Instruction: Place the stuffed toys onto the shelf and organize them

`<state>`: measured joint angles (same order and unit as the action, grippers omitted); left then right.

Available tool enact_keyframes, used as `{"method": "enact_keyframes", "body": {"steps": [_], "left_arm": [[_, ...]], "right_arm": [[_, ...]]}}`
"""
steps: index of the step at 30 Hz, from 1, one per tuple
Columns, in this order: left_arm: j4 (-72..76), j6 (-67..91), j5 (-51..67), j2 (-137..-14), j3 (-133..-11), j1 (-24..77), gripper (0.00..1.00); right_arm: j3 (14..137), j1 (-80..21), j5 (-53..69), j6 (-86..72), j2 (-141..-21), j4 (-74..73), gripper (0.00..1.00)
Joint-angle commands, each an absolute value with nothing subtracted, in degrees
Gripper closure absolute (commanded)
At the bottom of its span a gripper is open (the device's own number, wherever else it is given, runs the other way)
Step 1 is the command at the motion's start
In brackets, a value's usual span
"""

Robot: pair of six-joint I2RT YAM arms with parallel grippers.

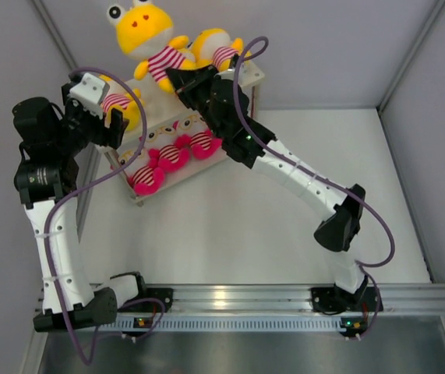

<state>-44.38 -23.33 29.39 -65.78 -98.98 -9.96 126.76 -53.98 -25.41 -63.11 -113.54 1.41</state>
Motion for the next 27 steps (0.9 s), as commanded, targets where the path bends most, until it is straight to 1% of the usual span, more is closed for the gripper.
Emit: {"method": "enact_keyframes", "body": {"steps": [1, 3, 6, 8, 9, 10, 11, 16, 17, 20, 23, 27], "left_arm": [[-38.23, -21.53, 32.25, -67.93, -100.63, -9.76, 0.21], [-38.23, -21.18, 33.83, -68.55, -101.07, -9.67, 0.29], [-38.23, -21.71, 33.93, -68.91, -100.03, -9.76, 0.34], [-38.32, -22.06, 33.14, -68.82, -99.67, -9.67, 0.40], [-37.89, -22.32, 32.79, -68.82, -99.32, -9.67, 0.44], [-37.53, -22.06, 32.00, -68.73, -99.14, -9.75, 0.54], [-37.18, -21.97, 31.73, -68.56, -98.97, -9.76, 0.61], [-36.47, -23.46, 30.68, -67.24, -97.30, -9.75, 0.80], [-36.56, -23.64, 30.50, -67.06, -96.95, -9.67, 0.88], [-36.47, -24.17, 30.23, -66.36, -95.19, -9.67, 0.94], [-36.56, -24.78, 29.28, -65.57, -94.40, -9.76, 0.98], [-36.56, -26.28, 25.23, -64.08, -94.31, -9.76, 1.00]], "right_arm": [[129.29, -55.19, -25.05, -65.56, -116.19, 0.18, 1.00], [129.37, -55.28, -24.79, -66.09, -116.63, 0.18, 1.00], [129.29, -55.81, -25.22, -65.57, -116.89, 0.18, 1.00], [129.20, -56.68, -26.62, -64.60, -116.63, 0.18, 1.00], [128.85, -57.04, -27.07, -64.16, -116.54, 0.18, 1.00], [128.67, -57.22, -27.51, -64.16, -116.46, 0.18, 1.00], [128.58, -57.56, -27.60, -64.16, -116.37, 0.18, 1.00], [126.83, -58.27, -28.47, -64.68, -116.37, 0.18, 1.00], [126.39, -58.36, -28.56, -65.12, -116.28, 0.18, 1.00], [125.33, -58.54, -29.27, -65.65, -116.28, 0.18, 1.00], [125.33, -58.54, -29.18, -66.09, -116.63, 0.18, 1.00], [124.19, -58.80, -29.18, -68.29, -116.89, 0.18, 1.00]]}}
